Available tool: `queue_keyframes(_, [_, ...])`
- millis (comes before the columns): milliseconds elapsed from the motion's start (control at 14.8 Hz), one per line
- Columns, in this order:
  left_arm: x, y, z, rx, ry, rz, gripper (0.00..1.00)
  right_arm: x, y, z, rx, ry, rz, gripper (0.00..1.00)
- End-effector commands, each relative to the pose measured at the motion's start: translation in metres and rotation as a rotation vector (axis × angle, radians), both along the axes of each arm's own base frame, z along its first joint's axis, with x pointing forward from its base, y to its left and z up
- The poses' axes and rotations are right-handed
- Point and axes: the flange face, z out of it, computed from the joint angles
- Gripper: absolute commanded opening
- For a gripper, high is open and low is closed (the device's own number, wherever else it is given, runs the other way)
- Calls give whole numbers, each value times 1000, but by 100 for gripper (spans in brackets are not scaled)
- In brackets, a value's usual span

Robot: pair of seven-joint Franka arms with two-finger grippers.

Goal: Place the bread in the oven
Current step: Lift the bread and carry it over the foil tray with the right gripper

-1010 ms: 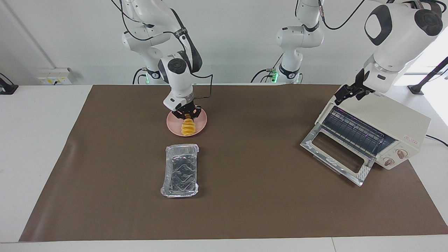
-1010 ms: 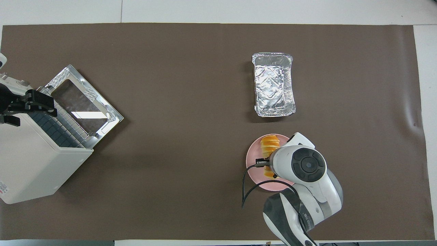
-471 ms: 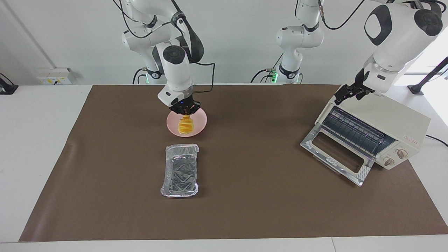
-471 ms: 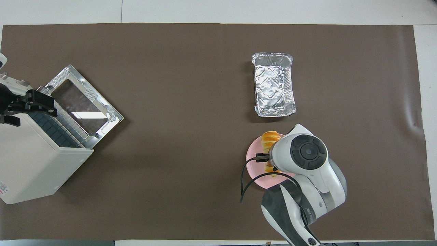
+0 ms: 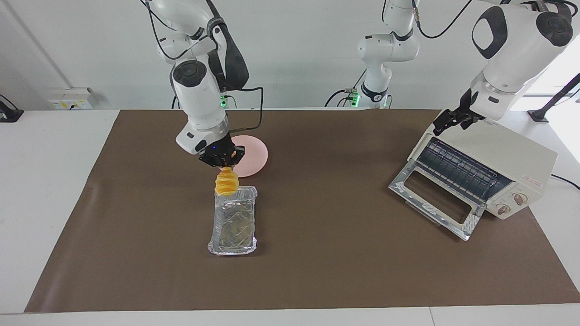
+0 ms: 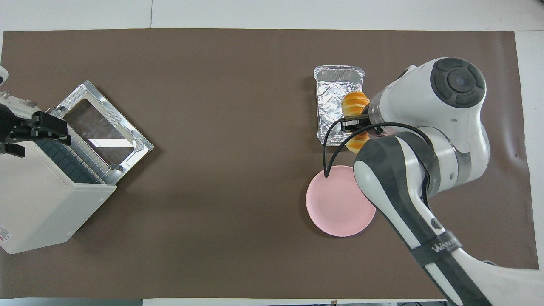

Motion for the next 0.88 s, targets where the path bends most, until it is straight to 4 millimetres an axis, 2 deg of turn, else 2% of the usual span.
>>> queue_keyframes(0, [-5, 2, 4, -13, -15, 1, 100, 47, 18, -24, 10, 5, 35, 0])
queue_keyframes(135, [-9, -3, 5, -14, -5, -12, 100, 71, 24, -48, -2, 9, 47, 0])
queue_keyframes(202, [-7, -8, 7, -14, -20, -21, 100, 76, 23, -62, -18, 19, 69, 0])
queue_keyframes(404, [-8, -10, 6, -14, -14, -21, 100, 93, 21, -85, -19, 6, 70, 0])
queue_keyframes(471, [-7, -6, 7, -14, -20, -13, 100, 96, 22, -82, -15, -26, 70, 0])
queue_keyframes(673, [-7, -3, 7, -14, -20, -9, 100, 97, 20, -96, -44, -39, 102, 0])
queue_keyframes(808, [-7, -4, 7, -14, -20, -10, 100, 92, 19, -115, -46, -37, 105, 0])
